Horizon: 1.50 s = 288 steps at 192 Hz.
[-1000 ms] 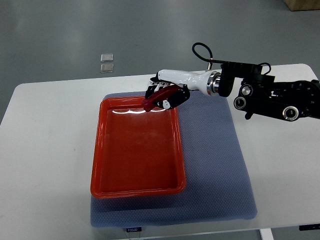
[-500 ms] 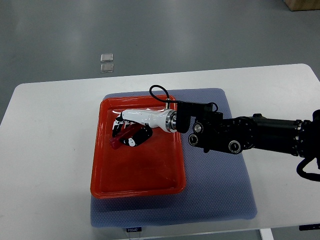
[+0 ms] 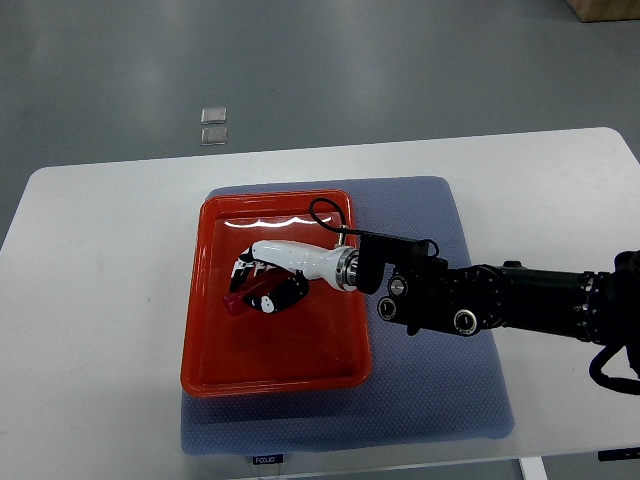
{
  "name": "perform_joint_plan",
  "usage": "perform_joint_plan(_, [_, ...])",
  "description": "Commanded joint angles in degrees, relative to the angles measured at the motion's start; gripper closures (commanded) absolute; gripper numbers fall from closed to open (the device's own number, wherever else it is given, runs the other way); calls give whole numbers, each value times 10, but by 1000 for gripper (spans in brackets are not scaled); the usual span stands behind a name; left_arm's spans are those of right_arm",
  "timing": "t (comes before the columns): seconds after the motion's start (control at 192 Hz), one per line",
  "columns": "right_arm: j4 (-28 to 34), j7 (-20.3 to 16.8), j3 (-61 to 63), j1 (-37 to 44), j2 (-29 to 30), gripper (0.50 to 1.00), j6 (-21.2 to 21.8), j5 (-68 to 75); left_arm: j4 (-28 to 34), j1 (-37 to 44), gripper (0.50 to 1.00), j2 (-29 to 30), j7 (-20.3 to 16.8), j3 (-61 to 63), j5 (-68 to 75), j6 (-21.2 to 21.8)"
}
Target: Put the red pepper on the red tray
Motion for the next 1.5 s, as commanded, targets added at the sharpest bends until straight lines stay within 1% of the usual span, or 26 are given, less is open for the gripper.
perform_joint_plan(0.0, [0, 1, 1, -3, 0, 957, -2, 0, 0, 0, 500, 0, 0, 0, 0, 0])
perform_joint_plan(0.021, [0, 1, 1, -3, 0, 953, -1, 0, 0, 0, 500, 0, 0, 0, 0, 0])
perform_joint_plan(0.078, [0, 1, 1, -4, 0, 910, -1, 0, 0, 0, 500, 0, 0, 0, 0, 0])
perform_joint_plan(0.146, [0, 1, 3, -5, 0, 881, -1, 3, 0, 0, 500, 0, 0, 0, 0, 0])
perform_joint_plan(0.161, [0, 1, 5, -5, 0, 861, -1, 3, 0, 0, 500, 0, 0, -1, 0, 0])
perform_joint_plan(0.172, [0, 1, 5, -5, 0, 861, -1, 3, 0, 0, 500, 0, 0, -1, 0, 0])
perform_joint_plan(0.203, [0, 1, 7, -5, 0, 840, -1, 2, 0, 0, 500, 0, 0, -1, 0, 0])
perform_joint_plan(0.219, [-1, 1, 9, -5, 0, 822, -1, 2, 0, 0, 500, 0, 0, 0, 0, 0])
perform_joint_plan(0.302, [-1, 1, 10, -5, 0, 797, -1, 3, 0, 0, 500, 0, 0, -1, 0, 0])
perform_joint_plan(0.328, [-1, 1, 10, -4, 0, 777, -1, 4, 0, 0, 500, 0, 0, -1, 0, 0])
perform_joint_plan(0.344, [-1, 1, 10, -4, 0, 773, -1, 4, 0, 0, 500, 0, 0, -1, 0, 0])
perform_joint_plan(0.37, [-1, 1, 10, -4, 0, 748, -1, 5, 0, 0, 500, 0, 0, -1, 0, 0])
perform_joint_plan(0.427, [-1, 1, 12, -3, 0, 738, -1, 8, 1, 0, 500, 0, 0, -1, 0, 0])
perform_joint_plan(0.464, [-1, 1, 22, -3, 0, 718, -1, 10, 1, 0, 500, 0, 0, -1, 0, 0])
perform_joint_plan(0.62, [-1, 0, 94, -3, 0, 705, 5, 16, 0, 0, 500, 0, 0, -1, 0, 0])
perform_joint_plan(0.771, [0, 0, 198, -13, -26, 697, 18, 51, 1, 0, 500, 0, 0, -1, 0, 0])
perform_joint_plan(0.828, [0, 0, 252, -30, -30, 697, 23, 89, 1, 0, 500, 0, 0, -1, 0, 0])
perform_joint_plan(0.901, [0, 0, 330, -54, -35, 697, 19, 134, 1, 0, 500, 0, 0, -2, 0, 0])
perform_joint_plan(1.031, [1, 1, 503, -123, -23, 697, 19, 207, 2, 0, 500, 0, 0, -1, 0, 0])
perform_joint_plan(1.083, [1, 0, 544, -142, -15, 695, 24, 235, 3, 0, 500, 0, 0, -1, 0, 0])
perform_joint_plan(1.13, [-1, -3, 582, -162, -5, 671, 28, 277, 3, 0, 500, 0, 0, -1, 0, 0])
perform_joint_plan(1.172, [-1, -4, 601, -175, -2, 656, 31, 322, 3, 0, 500, 0, 0, -1, 0, 0])
perform_joint_plan(1.302, [-11, 0, 616, -208, 0, 640, 35, 461, 3, 0, 500, 0, 0, -1, 0, 0])
perform_joint_plan(1.365, [-31, 1, 616, -211, 0, 634, 36, 490, 1, 0, 500, 0, 0, -1, 0, 0])
perform_joint_plan(1.427, [-48, 0, 616, -214, 0, 607, 40, 508, 0, 0, 500, 0, 0, 0, 0, 0])
perform_joint_plan(1.495, [-57, -1, 616, -216, 0, 605, 59, 511, -1, 0, 500, 0, 0, 0, 0, -1])
